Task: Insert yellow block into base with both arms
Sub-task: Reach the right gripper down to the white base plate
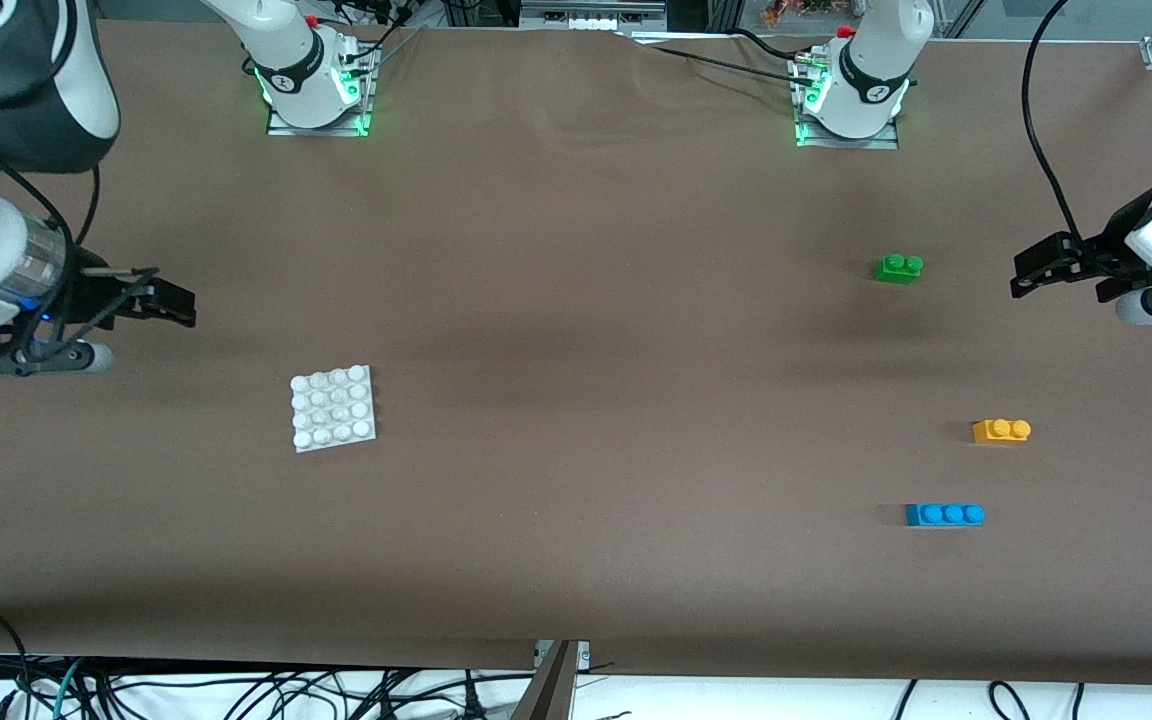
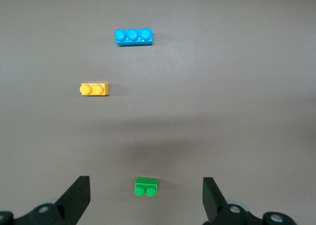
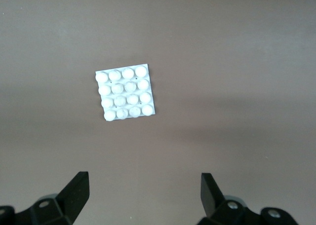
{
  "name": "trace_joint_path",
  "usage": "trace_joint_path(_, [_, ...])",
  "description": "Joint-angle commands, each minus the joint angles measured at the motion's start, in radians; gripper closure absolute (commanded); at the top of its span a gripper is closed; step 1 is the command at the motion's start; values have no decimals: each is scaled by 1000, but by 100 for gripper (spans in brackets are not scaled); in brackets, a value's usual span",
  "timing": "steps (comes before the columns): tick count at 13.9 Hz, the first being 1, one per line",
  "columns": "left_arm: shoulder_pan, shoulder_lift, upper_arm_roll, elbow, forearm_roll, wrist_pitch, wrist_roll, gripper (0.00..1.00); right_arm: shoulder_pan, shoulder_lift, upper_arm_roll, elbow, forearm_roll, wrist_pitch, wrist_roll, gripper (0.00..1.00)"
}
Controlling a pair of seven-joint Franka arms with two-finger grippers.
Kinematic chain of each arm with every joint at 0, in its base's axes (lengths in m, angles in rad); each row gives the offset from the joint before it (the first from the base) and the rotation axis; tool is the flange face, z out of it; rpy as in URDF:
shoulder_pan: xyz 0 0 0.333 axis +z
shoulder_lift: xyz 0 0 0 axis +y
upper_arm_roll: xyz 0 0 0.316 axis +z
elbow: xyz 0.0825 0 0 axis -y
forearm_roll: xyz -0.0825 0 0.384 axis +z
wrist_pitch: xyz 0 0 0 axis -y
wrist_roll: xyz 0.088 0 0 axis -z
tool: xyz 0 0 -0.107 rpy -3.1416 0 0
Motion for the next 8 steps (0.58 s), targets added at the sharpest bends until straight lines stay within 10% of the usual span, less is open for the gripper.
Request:
trace_joint_path(1, [6, 13, -5, 30, 7, -22, 6, 0, -3, 2, 2, -122, 21, 128, -8, 0])
trace_joint_path(8, [6, 13, -5, 30, 9, -22, 6, 0, 5, 144, 6, -294, 96, 524, 16, 0])
